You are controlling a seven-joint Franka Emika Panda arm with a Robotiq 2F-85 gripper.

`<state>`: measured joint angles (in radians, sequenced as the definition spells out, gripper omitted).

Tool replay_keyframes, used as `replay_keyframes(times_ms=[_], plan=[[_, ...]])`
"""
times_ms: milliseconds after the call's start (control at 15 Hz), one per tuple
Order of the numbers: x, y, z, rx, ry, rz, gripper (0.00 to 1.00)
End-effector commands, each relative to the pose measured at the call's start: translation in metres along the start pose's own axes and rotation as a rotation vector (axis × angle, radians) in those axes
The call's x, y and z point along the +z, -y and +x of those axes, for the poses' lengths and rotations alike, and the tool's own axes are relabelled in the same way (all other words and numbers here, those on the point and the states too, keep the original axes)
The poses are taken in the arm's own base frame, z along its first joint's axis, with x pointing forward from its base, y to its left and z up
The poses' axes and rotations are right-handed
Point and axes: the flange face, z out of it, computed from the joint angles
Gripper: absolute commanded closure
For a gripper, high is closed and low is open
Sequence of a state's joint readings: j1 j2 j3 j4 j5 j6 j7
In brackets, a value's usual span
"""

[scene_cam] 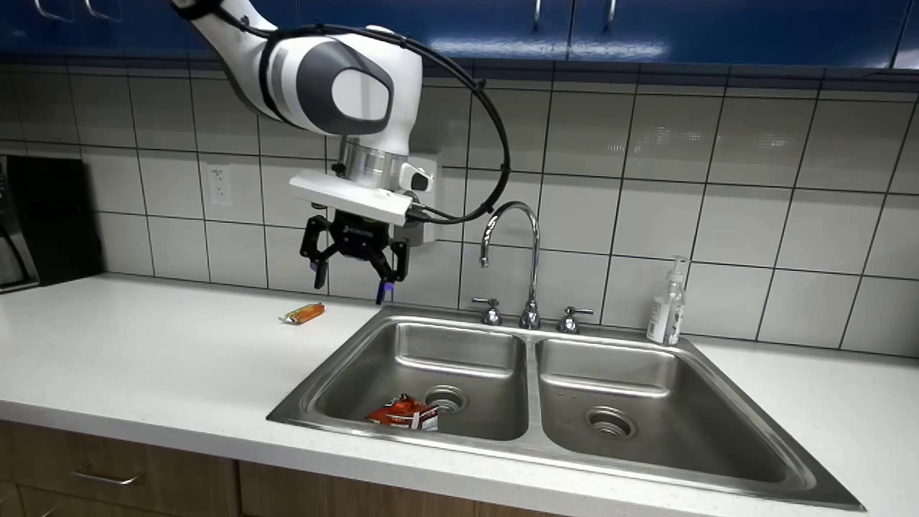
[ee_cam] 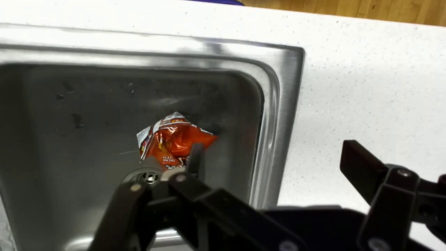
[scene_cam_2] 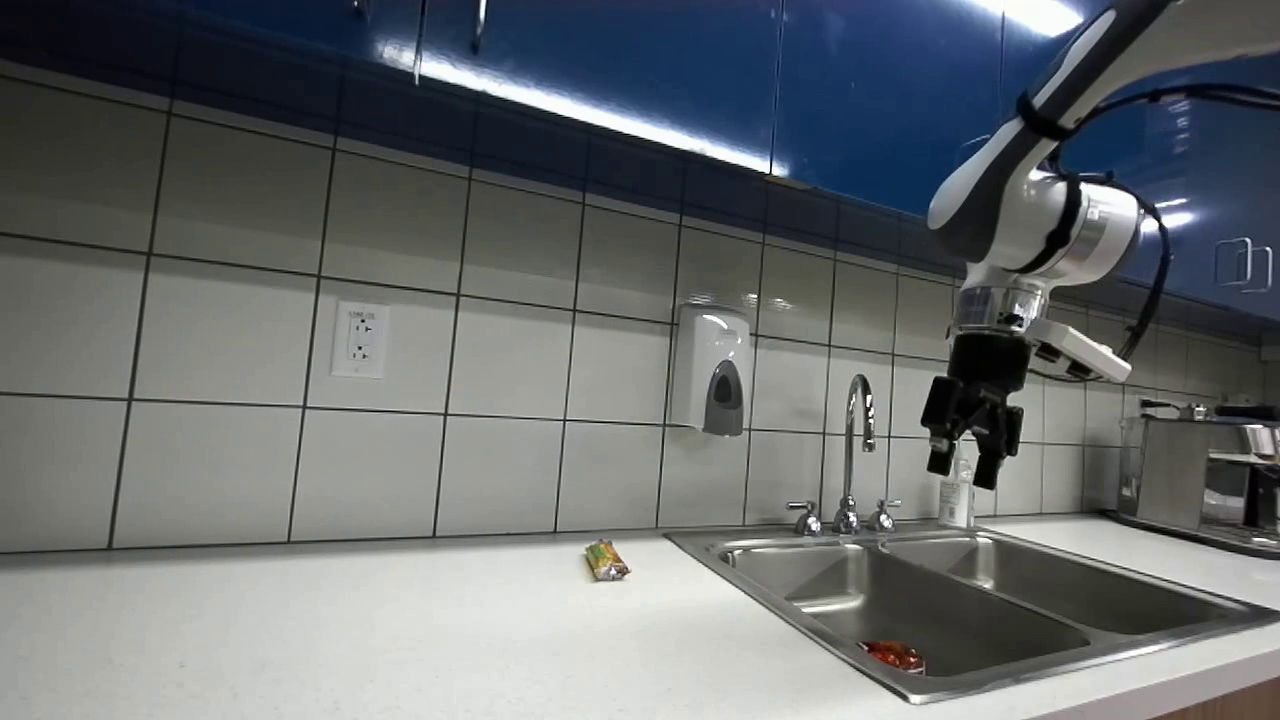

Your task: Put the packet into the sink

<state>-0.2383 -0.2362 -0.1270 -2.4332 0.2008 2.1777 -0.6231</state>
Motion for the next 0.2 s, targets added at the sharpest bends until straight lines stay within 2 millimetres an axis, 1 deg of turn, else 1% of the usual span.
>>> replay_keyframes(times_ms=[0,133], plan=[[-0.0051,0.0052,-0.0057,0.003,-0.007,0.000,0.00],[-0.0086,0.0097,-0.0120,0.005,-0.016,0.000,0.00]])
